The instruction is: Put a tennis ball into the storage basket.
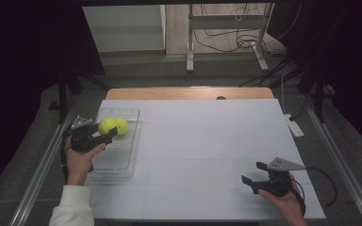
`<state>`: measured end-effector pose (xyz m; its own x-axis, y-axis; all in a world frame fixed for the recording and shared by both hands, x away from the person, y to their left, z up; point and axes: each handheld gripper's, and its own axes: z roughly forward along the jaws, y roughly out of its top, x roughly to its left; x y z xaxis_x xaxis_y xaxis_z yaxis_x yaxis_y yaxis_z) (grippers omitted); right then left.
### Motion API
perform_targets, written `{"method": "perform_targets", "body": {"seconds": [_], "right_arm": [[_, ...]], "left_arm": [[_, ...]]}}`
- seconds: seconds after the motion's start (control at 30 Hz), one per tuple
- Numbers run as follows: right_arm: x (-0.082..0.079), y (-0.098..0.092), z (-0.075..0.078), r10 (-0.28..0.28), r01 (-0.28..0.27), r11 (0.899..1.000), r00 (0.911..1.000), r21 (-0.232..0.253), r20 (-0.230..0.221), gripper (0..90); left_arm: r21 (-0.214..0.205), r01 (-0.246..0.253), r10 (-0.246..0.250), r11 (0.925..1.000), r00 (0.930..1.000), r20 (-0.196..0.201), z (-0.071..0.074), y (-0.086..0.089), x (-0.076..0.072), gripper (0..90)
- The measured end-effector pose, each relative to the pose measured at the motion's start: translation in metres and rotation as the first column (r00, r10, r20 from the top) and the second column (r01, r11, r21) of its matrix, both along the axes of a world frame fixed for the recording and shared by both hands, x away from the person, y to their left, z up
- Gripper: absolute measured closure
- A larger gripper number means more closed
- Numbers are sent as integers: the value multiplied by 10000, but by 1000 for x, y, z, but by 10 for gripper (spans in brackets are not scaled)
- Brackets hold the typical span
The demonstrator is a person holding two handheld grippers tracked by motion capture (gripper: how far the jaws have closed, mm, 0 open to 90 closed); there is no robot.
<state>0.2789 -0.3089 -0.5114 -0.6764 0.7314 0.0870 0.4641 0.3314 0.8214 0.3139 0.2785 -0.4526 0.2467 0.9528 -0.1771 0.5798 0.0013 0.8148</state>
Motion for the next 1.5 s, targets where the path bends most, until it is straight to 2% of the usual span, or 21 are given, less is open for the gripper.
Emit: {"method": "perform_targets", "body": {"seconds": [0.7,1.5], "right_arm": [[0,1,-1,33,-33,10000,10000,2,-58,148],[1,1,-2,94,-95,9999,9999,-73,-129,147]], "left_arm": [[574,-176,218,9982,9970,-737,-11,6,4,273],[1257,-303,510,9916,9850,-1646,-23,7,11,272]]}}
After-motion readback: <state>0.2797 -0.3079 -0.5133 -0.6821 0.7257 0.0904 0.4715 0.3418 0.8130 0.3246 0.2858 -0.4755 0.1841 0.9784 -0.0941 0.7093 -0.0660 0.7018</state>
